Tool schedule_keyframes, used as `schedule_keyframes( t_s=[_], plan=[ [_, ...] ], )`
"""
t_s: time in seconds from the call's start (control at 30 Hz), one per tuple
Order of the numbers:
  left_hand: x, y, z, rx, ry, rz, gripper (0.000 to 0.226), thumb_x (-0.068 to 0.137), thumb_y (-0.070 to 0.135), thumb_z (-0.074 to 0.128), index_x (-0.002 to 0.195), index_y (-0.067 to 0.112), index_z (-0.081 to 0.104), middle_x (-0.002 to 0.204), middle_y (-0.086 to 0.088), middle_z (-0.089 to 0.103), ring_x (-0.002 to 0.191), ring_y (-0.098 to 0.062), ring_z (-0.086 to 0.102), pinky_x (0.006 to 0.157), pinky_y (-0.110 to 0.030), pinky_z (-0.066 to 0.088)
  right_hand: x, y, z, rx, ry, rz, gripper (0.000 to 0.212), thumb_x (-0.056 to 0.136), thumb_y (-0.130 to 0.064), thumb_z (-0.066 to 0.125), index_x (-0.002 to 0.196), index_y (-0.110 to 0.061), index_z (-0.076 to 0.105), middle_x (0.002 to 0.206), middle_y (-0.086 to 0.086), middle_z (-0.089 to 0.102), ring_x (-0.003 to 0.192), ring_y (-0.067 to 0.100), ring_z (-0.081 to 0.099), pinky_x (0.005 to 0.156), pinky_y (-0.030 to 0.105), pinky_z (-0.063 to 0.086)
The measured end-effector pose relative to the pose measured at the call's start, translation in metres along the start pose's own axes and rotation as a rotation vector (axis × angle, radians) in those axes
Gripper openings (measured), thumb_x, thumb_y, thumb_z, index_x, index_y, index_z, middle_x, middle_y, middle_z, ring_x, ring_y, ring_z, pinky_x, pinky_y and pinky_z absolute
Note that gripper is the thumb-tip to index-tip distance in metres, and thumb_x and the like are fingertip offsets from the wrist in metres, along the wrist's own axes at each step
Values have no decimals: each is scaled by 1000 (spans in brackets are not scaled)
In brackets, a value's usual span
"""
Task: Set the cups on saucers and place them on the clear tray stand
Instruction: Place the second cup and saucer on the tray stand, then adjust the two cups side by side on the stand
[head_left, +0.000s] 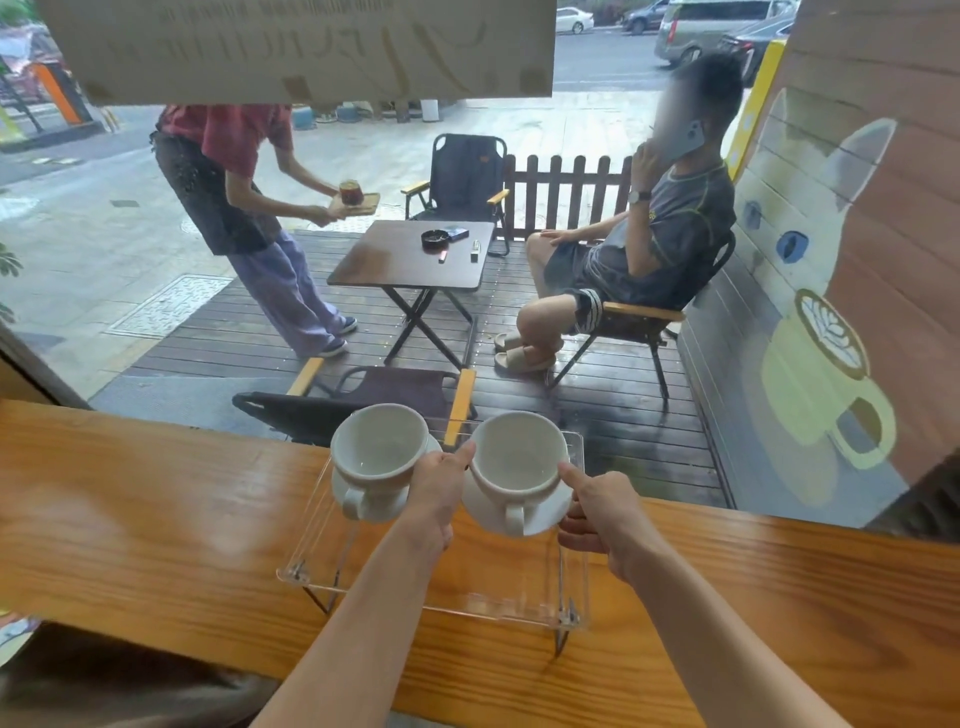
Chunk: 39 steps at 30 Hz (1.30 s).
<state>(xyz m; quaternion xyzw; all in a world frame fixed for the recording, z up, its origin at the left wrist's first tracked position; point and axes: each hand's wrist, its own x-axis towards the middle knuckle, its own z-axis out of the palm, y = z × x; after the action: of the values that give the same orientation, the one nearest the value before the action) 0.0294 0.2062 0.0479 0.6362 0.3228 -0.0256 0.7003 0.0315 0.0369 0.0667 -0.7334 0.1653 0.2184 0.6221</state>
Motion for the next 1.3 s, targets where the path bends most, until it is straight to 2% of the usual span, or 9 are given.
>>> schedule_keyframes(
  t_s=[0.17, 0.3, 0.4, 0.63, 0.77, 0.9, 0.97, 1.07, 1.3],
  plan=[
    [-11, 4, -2, 35, -10, 3, 38, 88, 29, 56, 113, 1, 61, 122, -18, 63, 121, -34, 53, 109, -52, 37, -4, -1, -4, -78, -36, -37, 38, 90, -41, 52, 90, -4, 61, 95, 17, 63, 81, 32, 67, 64, 38, 61],
    [-24, 4, -10, 116, -1, 49, 28, 89, 29, 56, 105, 6, 59, 110, -8, 61, 114, -26, 53, 107, -50, 39, -13, -5, -12, -163, -74, -115, 34, 91, -39, 52, 83, -8, 61, 86, 16, 66, 75, 32, 70, 66, 41, 61],
    [-40, 6, -19, 186, -20, 105, 25, 89, 29, 56, 101, 8, 63, 107, -13, 67, 108, -29, 60, 100, -46, 46, -20, -10, -16, -207, -138, -206, 25, 92, -34, 53, 84, -11, 60, 88, 13, 68, 74, 25, 70, 63, 38, 61],
    [-76, 14, -64, 315, 72, 363, 9, 88, 31, 59, 95, 25, 63, 99, -3, 70, 94, -15, 67, 89, -35, 52, -42, -27, 1, -69, -139, -386, 14, 93, -20, 54, 95, -8, 61, 86, 15, 69, 66, 22, 69, 53, 31, 57],
    [-75, 22, -108, 348, 138, 449, 9, 90, 29, 57, 92, 28, 65, 92, 1, 71, 91, -14, 67, 83, -32, 53, -47, -33, 25, -53, -285, -372, 11, 93, -19, 54, 91, -11, 61, 84, 15, 68, 59, 16, 67, 46, 26, 54],
    [-53, 24, -156, 407, 246, 470, 13, 92, 28, 53, 83, 32, 61, 92, 1, 69, 92, -17, 65, 85, -36, 52, -44, -28, 65, -98, -301, -330, 11, 92, -20, 56, 96, -11, 61, 80, 13, 66, 58, 18, 66, 47, 30, 56],
    [-36, 18, -180, 465, 262, 429, 11, 92, 28, 52, 91, 25, 63, 97, -3, 68, 98, -22, 63, 87, -37, 50, -41, -23, 90, -114, -284, -292, 26, 92, -20, 56, 112, -4, 56, 80, 14, 66, 57, 19, 65, 46, 31, 55],
    [-10, -2, -207, 591, 262, 352, 27, 93, 30, 51, 113, 15, 62, 112, -7, 66, 103, -20, 58, 84, -30, 46, -34, -11, 122, -189, -222, -268, 44, 92, -23, 56, 131, -8, 42, 85, 15, 67, 63, 23, 68, 48, 32, 55],
    [47, -58, -222, 878, 182, 212, 55, 94, 41, 47, 142, 17, 40, 150, -8, 43, 136, -26, 40, 107, -42, 37, -22, 15, 154, -192, -140, -202, 61, 93, -24, 53, 146, -19, 23, 88, 14, 66, 69, 22, 67, 50, 29, 54]
  ],
)
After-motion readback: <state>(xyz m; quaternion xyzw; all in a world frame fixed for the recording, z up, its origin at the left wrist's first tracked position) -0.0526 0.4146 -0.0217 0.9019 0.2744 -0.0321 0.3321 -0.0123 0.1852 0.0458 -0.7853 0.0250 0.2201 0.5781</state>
